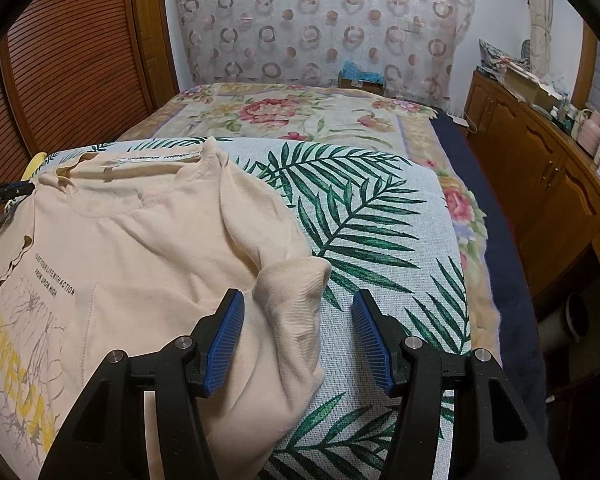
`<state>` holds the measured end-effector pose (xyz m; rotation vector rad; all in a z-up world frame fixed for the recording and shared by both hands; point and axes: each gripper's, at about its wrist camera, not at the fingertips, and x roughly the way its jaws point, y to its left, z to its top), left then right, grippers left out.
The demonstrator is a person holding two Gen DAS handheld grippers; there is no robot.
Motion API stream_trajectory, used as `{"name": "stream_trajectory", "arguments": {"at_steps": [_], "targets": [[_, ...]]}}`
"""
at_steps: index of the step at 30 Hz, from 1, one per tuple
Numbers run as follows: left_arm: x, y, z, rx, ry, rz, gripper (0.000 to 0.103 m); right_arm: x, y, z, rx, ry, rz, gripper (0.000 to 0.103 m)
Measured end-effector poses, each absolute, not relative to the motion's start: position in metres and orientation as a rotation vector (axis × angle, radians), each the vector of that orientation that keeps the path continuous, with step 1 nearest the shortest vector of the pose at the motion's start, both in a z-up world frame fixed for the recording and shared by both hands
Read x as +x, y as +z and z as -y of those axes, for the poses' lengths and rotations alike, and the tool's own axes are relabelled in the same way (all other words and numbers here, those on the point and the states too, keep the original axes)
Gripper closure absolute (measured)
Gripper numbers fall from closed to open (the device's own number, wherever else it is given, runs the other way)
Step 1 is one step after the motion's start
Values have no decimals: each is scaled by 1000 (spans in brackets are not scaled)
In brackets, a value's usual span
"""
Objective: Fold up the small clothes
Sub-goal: 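Grasp the shirt side edge with the left gripper while the right gripper holds the sleeve, then lift the peach shirt off the bed with both grippers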
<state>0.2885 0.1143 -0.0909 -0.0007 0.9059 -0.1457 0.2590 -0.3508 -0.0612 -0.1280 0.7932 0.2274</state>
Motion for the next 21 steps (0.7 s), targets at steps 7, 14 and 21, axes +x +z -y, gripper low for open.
{"name": "stream_trajectory", "arguments": {"at_steps": [7, 14, 21], "targets": [[270, -75, -100, 19, -182, -867, 96, 257, -58, 341, -168, 303, -796, 80], [226, -43, -84, 24, -218, -773, 96, 232, -31, 323, -209, 358, -706, 97], [172, -12, -78, 34, -237, -689, 96, 185, 6, 335, -186, 357, -597, 97]]}}
